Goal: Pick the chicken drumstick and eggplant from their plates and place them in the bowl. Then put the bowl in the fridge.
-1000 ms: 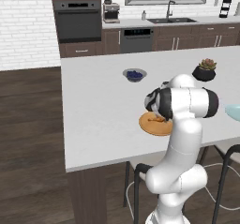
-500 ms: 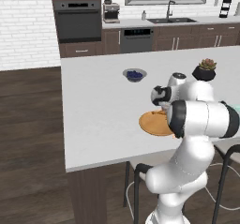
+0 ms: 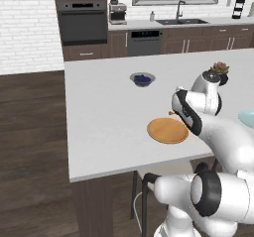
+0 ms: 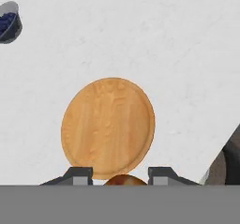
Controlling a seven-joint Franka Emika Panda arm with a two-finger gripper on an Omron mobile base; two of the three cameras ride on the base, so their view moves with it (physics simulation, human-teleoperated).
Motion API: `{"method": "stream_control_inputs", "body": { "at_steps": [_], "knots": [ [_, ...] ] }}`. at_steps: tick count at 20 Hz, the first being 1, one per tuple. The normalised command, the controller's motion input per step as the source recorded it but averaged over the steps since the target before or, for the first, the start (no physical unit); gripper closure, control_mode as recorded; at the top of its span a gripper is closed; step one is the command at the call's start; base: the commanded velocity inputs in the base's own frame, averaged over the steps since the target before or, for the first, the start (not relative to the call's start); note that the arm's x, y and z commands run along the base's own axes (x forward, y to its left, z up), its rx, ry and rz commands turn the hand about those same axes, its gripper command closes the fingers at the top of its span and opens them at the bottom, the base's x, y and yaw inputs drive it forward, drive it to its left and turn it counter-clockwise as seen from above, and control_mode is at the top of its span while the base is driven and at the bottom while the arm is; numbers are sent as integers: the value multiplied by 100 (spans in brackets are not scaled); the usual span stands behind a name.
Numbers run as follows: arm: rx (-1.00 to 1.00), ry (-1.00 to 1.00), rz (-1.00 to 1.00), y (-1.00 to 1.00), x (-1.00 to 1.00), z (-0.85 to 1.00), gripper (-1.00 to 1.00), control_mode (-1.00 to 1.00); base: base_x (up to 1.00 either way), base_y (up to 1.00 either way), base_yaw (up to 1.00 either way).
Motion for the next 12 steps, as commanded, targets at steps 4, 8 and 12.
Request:
{"method": "stream_control_inputs", "body": {
  "at_steps": [4, 8, 12],
  "knots": [
    [-5, -9, 0, 38, -72, 90, 100, -100, 0, 0, 0],
    [-8, -7, 1, 39, -51, 37, 100, -100, 0, 0, 0],
    [0, 0, 0, 5, -23, 0, 100, 100, -33, -5, 0]
  ]
}}
